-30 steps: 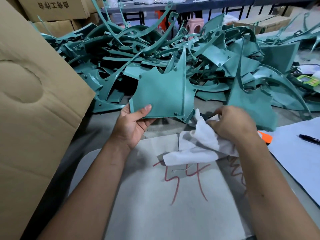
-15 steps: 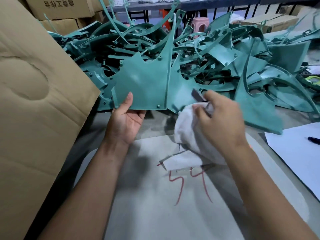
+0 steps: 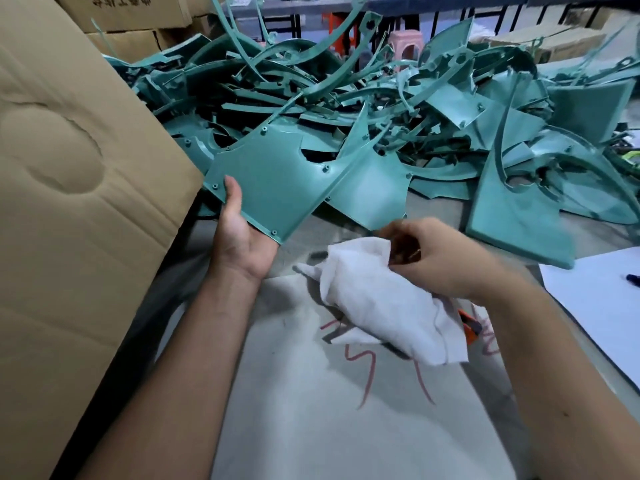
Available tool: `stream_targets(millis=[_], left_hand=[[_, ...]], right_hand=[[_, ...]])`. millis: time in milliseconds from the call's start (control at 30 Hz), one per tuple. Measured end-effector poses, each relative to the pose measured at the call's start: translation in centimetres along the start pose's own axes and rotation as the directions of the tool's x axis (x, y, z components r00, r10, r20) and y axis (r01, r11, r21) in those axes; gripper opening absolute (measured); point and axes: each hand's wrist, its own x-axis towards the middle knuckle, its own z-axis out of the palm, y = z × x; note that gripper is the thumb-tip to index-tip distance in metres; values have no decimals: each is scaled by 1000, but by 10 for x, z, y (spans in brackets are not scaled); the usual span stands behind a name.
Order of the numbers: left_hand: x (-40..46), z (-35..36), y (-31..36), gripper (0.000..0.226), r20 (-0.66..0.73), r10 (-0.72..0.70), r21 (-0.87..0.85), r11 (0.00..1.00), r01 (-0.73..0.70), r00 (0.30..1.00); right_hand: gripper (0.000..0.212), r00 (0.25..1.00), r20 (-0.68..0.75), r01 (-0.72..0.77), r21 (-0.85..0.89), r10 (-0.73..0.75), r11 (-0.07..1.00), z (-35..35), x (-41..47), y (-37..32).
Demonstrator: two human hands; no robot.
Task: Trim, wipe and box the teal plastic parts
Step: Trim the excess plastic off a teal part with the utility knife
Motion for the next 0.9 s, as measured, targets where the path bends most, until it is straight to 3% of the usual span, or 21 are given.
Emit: stream_targets(millis=[67, 100, 200, 267, 400, 500, 567, 633, 900], left_hand=[[0, 0, 0, 62, 14, 4, -21, 1000, -4, 1000], [-1, 0, 0, 63, 25, 3, -32, 999, -2, 1000], [-2, -1, 0, 63, 58, -9, -37, 999, 11, 998], [-4, 1, -1, 56, 77, -6, -19, 1000, 7, 997], [-6, 6, -3, 38, 94, 8, -61, 998, -2, 996], [-8, 10, -6, 37, 82, -20, -82, 996, 27, 996], [-11, 14, -8, 42, 64, -55, -114, 992, 62, 996], [-14, 20, -11, 50, 60, -73, -151, 985, 81, 996], [-21, 32, -7, 44, 32, -113, -216, 969, 118, 993]], right_hand=[[17, 999, 36, -26, -252, 36, 967, 3, 2, 2], [16, 999, 42, -20, -295, 34, 955, 4, 3, 3], [12, 998, -30, 46, -285, -57, 957, 5, 6, 8], [17, 978, -179, 72, -200, -109, 977, 4, 7, 15], [28, 871, -473, 178, 44, -136, 983, 6, 9, 22], [27, 720, -601, 385, -70, -347, 920, 14, 10, 10], [21, 671, -559, 478, -176, -487, 861, 23, 11, 0], [20, 669, -497, 524, -211, -552, 825, 33, 14, -8], [19, 747, -405, 487, -205, -527, 849, 46, 15, -16]])
